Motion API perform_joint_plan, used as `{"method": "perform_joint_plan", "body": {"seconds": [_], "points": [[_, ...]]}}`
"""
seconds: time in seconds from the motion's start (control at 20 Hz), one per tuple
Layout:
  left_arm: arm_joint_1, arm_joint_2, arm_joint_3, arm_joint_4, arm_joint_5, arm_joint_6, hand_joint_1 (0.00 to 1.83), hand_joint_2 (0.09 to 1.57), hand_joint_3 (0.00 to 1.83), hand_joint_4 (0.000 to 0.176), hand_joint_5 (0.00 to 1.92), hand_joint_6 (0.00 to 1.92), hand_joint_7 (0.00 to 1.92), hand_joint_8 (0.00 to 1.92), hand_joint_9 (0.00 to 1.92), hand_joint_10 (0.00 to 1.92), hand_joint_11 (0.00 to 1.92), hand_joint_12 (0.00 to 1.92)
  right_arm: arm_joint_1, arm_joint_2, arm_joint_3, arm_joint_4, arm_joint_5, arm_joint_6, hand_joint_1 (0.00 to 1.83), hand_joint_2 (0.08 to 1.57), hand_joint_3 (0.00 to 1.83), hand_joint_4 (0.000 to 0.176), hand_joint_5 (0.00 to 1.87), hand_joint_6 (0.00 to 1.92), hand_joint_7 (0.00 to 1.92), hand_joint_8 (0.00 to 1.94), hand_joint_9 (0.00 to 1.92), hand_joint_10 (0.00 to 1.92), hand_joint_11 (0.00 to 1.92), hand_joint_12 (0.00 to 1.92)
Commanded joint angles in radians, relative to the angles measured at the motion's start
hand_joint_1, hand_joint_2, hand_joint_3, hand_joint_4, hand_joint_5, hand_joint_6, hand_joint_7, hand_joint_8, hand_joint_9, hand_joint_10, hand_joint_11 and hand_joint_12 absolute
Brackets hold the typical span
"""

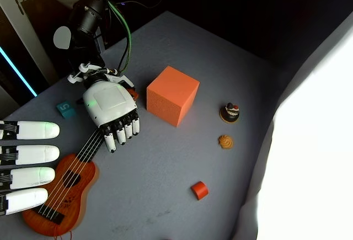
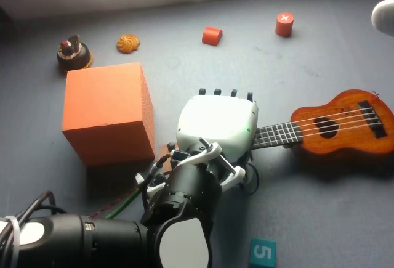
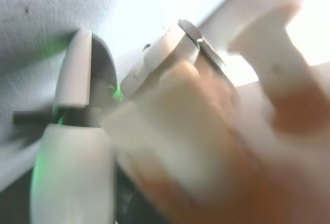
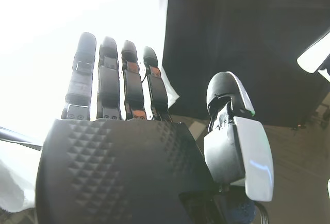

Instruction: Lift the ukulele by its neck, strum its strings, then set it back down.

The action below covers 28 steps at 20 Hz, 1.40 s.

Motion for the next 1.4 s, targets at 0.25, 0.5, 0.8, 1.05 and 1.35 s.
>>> {"method": "perform_joint_plan", "body": {"seconds": [0.25, 0.5, 0.8, 1.05, 1.35], "points": [[-0.004, 0.002, 0.0, 0.087, 0.039, 0.006, 0.75, 1.09, 0.0, 0.046, 0.28, 0.23, 0.41, 0.12, 0.39, 0.51, 0.02, 1.35, 0.016, 0.005, -0.003, 0.034, 0.113, 0.01, 0.12, 1.27, 0.0, 0.0, 0.25, 0.0, 0.23, 0.0, 0.23, 0.0, 0.0, 0.48], [-0.018, 0.025, -0.017, 0.087, -0.026, 0.039, 0.36, 0.97, 0.0, 0.104, 0.0, 0.0, 0.0, 0.0, 0.09, 0.02, 0.0, 0.6, 0.016, 0.005, -0.003, 0.029, 0.113, 0.01, 0.12, 1.27, 0.0, 0.0, 0.25, 0.01, 0.22, 0.0, 0.22, 0.0, 0.0, 0.52], [-0.082, 0.129, -0.071, 0.09, -0.229, 0.113, 0.0, 1.02, 0.01, 0.092, 0.0, 0.0, 0.0, 0.0, 0.0, 0.0, 0.01, 0.01, 0.016, 0.005, -0.004, 0.022, 0.114, 0.01, 0.09, 1.29, 0.0, 0.0, 0.2, 0.0, 0.18, 0.0, 0.18, 0.0, 0.0, 0.34], [-0.174, 0.232, -0.105, 0.119, -0.46, 0.149, 0.0, 1.1, 0.0, 0.014, 0.4, 0.07, 0.43, 0.04, 0.42, 0.09, 0.0, 1.06, 0.015, 0.005, -0.003, 0.015, 0.143, -0.005, 0.08, 1.29, 0.0, 0.0, 0.22, 0.02, 0.21, 0.01, 0.2, 0.01, 0.0, 0.36], [-0.308, 0.369, -0.175, 0.113, -0.735, 0.141, 0.0, 1.18, 0.0, 0.0, 1.09, 0.06, 1.28, 0.12, 1.04, 0.78, 0.71, 1.44, 0.011, 0.005, -0.003, -0.019, 0.18, -0.013, 0.1, 1.26, 0.0, 0.0, 0.49, 0.08, 0.54, 0.05, 0.49, 0.1, 0.0, 1.25]]}}
